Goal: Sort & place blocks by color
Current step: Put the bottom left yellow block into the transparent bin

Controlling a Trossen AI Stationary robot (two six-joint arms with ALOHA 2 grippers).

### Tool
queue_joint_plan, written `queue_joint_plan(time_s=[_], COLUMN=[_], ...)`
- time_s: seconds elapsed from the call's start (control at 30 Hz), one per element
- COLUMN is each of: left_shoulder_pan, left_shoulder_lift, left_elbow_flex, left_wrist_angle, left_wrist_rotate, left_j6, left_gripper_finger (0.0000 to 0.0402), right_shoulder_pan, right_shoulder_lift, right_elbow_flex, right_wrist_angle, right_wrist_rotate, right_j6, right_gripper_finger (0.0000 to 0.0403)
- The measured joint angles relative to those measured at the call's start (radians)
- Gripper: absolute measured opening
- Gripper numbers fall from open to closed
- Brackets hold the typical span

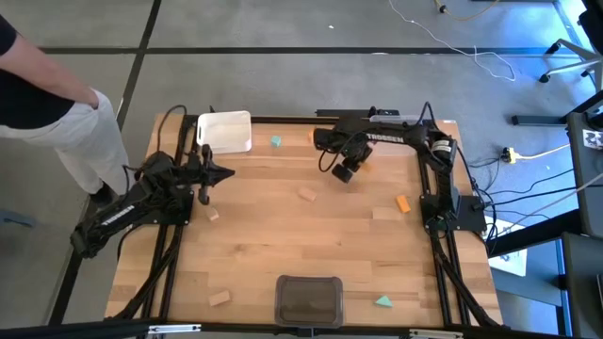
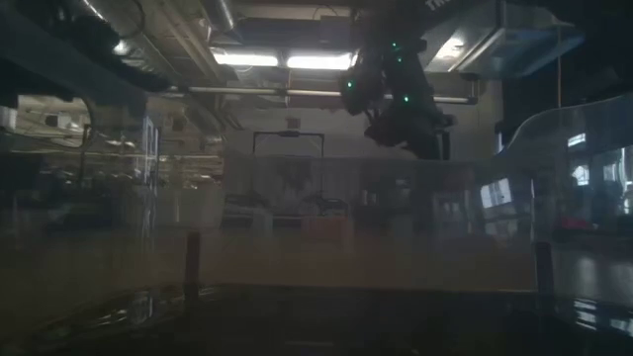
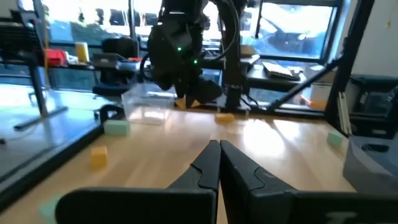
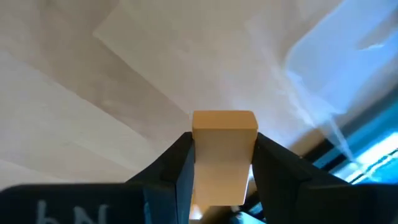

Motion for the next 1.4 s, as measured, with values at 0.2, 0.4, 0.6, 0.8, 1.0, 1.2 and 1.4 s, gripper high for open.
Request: queue_joint_plan(time_s=[0.2, 0.4, 0.6, 0.8, 1.0, 1.2, 1.4], left_shoulder_pan=[0.0, 0.0, 0.0, 0.0, 0.0, 0.0, 0.0], left_shoulder_lift=[0.016, 0.104, 0.257, 0.429, 0.584, 0.699, 0.75], left_elbow_flex=[0.101, 0.258, 0.413, 0.525, 0.624, 0.727, 0.8], left_wrist_angle=[-0.117, -0.333, -0.498, -0.518, -0.516, -0.516, -0.513], left_wrist_rotate=[-0.088, -0.181, -0.22, -0.244, -0.244, -0.252, -0.269], left_j6=[0.001, 0.038, 0.105, 0.122, 0.166, 0.184, 0.188], left_gripper_finger=[0.0, 0.0, 0.0, 0.0, 0.0, 0.0, 0.0], right_shoulder_pan=[-0.025, -0.066, -0.129, -0.221, -0.34, -0.441, -0.483], right_shoulder_lift=[-0.006, -0.041, -0.083, -0.102, -0.102, -0.102, -0.102], right_elbow_flex=[0.092, 0.139, 0.142, 0.142, 0.142, 0.132, -0.014], right_wrist_angle=[-0.059, -0.064, -0.062, -0.058, -0.023, 0.079, 0.139], right_wrist_rotate=[0.066, 0.073, 0.101, 0.12, 0.128, 0.051, 0.017], right_j6=[-0.001, -0.005, 0.003, -0.017, -0.059, -0.071, -0.075], right_gripper_finger=[0.0129, 0.0129, 0.013, 0.0133, 0.0133, 0.0133, 0.0133])
